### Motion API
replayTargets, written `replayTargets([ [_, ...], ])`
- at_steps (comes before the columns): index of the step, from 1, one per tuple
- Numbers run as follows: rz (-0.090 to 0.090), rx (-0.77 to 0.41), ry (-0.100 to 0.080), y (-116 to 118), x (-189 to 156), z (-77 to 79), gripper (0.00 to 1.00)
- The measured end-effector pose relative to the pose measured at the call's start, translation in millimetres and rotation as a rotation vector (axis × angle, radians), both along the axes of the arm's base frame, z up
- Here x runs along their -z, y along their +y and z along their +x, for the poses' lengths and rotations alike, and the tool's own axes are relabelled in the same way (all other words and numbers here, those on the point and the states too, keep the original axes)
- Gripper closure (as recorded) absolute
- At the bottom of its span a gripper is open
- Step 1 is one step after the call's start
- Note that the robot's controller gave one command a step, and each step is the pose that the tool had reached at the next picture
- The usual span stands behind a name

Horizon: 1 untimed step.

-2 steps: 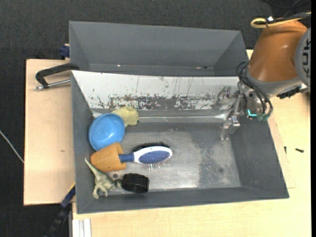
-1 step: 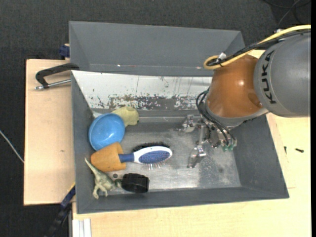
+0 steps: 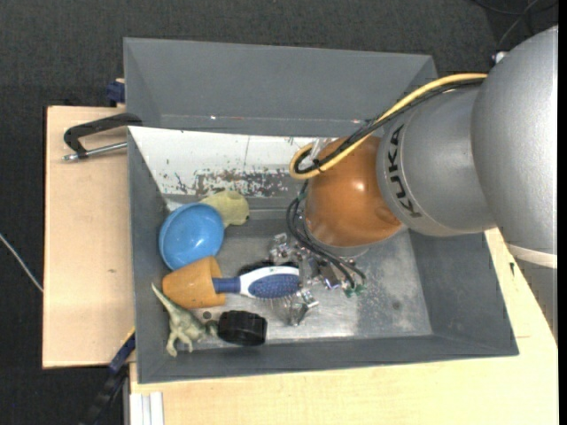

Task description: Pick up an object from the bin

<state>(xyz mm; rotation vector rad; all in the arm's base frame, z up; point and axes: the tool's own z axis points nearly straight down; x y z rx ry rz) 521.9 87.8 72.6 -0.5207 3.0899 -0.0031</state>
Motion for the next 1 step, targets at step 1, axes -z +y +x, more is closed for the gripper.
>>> replayTargets([
  [1,0.003,0.001,-0.004,0.7,-1.8,1.2,1.00],
])
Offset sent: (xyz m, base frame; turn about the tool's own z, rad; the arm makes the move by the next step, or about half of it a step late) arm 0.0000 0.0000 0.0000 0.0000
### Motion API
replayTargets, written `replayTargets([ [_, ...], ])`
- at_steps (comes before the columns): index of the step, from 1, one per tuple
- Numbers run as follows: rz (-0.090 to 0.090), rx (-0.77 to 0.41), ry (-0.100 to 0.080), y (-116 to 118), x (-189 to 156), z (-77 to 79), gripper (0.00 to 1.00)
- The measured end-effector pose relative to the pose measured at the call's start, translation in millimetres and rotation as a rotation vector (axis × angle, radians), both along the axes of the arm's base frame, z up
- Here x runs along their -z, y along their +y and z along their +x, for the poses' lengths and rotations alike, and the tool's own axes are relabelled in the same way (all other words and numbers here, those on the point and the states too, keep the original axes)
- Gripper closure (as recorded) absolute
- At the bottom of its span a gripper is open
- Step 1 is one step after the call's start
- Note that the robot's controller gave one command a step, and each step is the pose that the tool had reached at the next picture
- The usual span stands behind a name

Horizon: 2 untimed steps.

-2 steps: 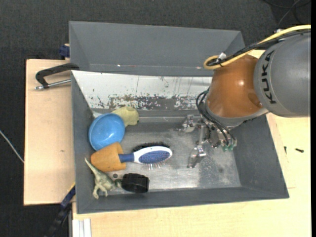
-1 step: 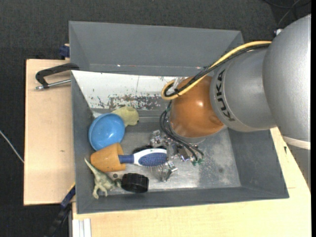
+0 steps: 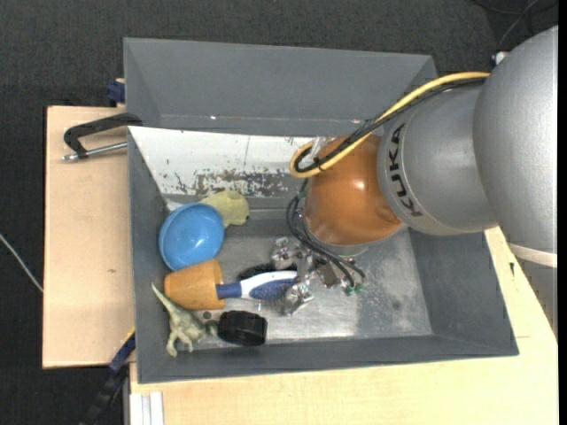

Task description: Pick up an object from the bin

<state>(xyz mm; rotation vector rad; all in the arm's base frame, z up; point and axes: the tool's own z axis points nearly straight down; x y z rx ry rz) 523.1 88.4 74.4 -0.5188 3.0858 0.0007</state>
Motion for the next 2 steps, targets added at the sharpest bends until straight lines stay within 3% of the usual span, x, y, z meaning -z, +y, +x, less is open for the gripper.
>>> replayTargets([
  [1,-0.005,-0.432,0.000,-4,-120,39.6,1.00],
  [2,-0.008,-0.867,0.000,7,-223,27.7,1.00],
])
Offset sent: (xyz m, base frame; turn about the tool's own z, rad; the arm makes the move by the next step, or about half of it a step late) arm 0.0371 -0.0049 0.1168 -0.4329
